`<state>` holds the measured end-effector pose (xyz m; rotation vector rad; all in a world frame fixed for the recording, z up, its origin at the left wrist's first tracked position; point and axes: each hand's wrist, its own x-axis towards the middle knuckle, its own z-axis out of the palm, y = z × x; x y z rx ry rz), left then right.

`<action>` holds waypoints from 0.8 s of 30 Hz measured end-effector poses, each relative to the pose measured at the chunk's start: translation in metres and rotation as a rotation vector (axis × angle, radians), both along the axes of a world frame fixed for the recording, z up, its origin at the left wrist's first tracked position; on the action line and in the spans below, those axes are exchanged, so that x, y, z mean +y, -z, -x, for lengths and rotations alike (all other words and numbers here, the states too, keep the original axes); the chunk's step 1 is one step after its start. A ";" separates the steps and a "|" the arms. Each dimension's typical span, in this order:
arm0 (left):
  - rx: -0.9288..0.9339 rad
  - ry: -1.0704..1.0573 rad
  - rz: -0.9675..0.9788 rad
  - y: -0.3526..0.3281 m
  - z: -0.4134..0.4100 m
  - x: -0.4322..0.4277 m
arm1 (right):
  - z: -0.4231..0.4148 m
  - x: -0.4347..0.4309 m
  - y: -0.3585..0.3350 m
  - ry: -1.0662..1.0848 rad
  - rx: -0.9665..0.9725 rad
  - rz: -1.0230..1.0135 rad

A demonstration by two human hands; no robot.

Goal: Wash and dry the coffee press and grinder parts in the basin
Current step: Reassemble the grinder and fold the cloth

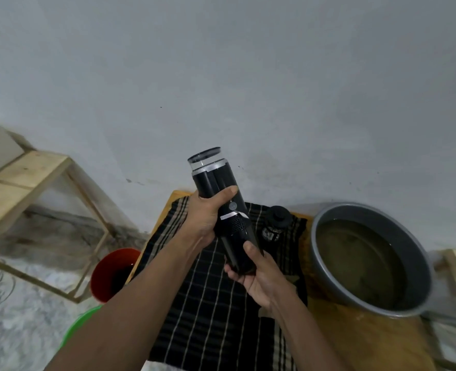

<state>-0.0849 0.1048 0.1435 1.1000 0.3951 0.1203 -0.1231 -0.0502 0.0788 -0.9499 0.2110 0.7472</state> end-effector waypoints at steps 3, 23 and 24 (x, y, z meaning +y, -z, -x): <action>0.013 -0.060 -0.031 0.000 -0.004 -0.003 | 0.000 0.002 0.000 0.051 -0.080 0.066; 0.046 0.045 -0.793 0.077 -0.018 0.024 | -0.088 0.019 -0.036 -0.178 -0.402 0.643; 0.055 0.044 -0.805 0.079 -0.021 0.026 | -0.090 0.021 -0.034 -0.181 -0.394 0.646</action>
